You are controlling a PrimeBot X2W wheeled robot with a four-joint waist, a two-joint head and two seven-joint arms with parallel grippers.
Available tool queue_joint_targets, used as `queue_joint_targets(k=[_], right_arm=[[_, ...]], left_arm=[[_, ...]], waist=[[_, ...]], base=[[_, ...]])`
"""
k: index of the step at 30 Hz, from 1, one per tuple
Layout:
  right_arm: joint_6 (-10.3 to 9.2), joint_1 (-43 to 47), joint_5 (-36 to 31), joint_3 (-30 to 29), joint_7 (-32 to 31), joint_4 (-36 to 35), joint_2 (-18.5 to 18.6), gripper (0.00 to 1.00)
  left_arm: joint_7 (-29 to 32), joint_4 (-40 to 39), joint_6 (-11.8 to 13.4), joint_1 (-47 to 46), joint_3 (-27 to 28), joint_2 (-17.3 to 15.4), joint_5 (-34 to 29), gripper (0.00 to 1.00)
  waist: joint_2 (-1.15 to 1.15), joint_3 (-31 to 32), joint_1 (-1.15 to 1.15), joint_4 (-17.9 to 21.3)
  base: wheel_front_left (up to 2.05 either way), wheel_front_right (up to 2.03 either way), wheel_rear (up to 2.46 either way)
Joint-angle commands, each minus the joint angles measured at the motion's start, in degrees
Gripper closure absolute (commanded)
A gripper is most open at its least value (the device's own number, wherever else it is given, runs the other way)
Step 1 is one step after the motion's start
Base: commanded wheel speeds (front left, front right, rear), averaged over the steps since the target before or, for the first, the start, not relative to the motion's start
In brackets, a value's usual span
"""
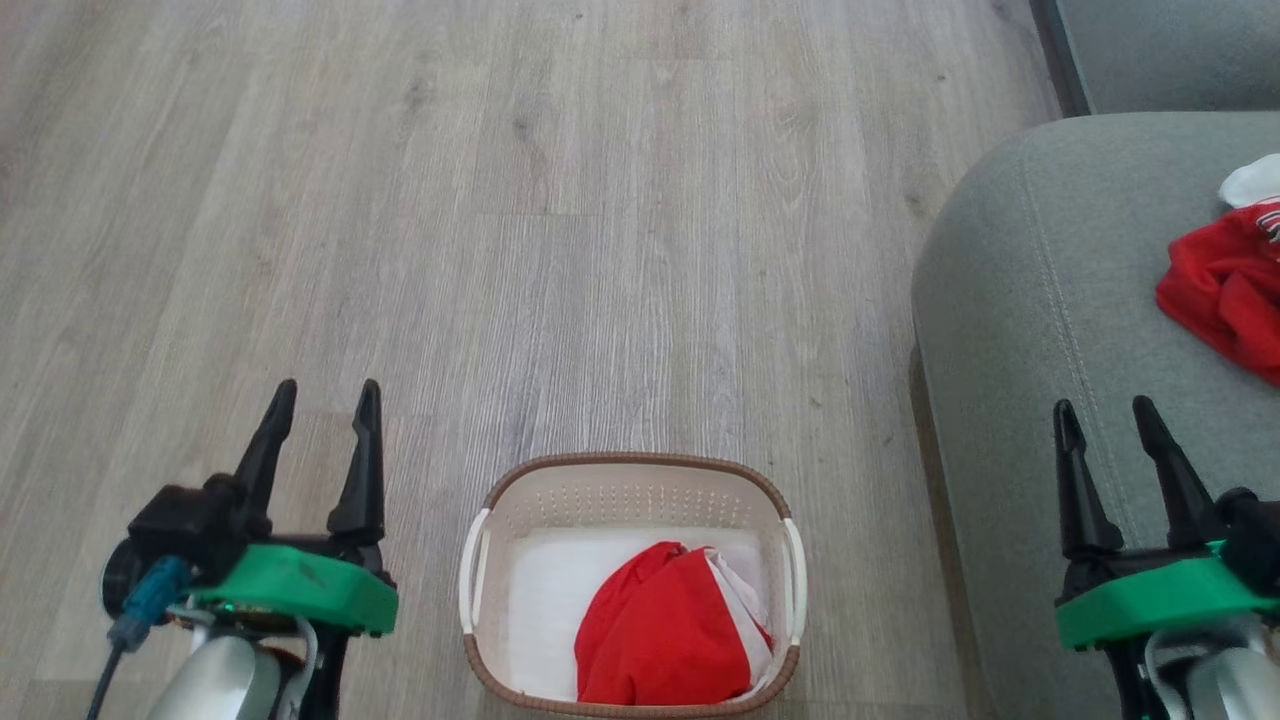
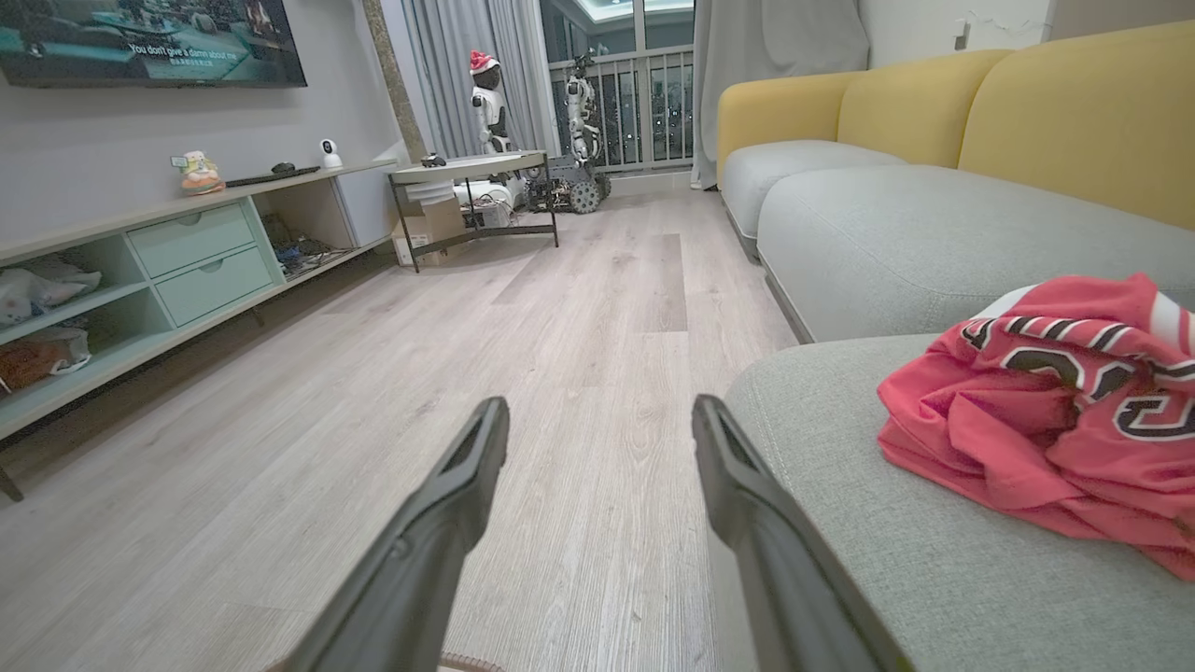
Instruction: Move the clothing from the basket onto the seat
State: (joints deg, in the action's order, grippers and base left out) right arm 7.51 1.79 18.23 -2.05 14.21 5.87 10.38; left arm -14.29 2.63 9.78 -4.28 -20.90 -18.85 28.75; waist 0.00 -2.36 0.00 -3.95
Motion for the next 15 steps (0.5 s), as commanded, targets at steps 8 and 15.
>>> queue_joint_targets(k=[8,15], right_arm=[[-0.02,-2.62,0.49,1.55,0.76,-1.43,1.61,0.0],[-0.02,-3.28,0.74,1.45,0.78,-2.0,1.86,0.0]], left_arm=[[-0.71,-0.42,-1.91,-1.99,4.88,0.58,-1.87,0.0],[-0.71,0.32,-3.21,-2.56,5.16,1.23,-2.21,0.0]], waist=[[0.0,-0.31,0.0,0.52],[0.0,-1.54,0.0,1.26]], base=[[0.0,0.0,0.0],[0.0,0.0,0.0]])
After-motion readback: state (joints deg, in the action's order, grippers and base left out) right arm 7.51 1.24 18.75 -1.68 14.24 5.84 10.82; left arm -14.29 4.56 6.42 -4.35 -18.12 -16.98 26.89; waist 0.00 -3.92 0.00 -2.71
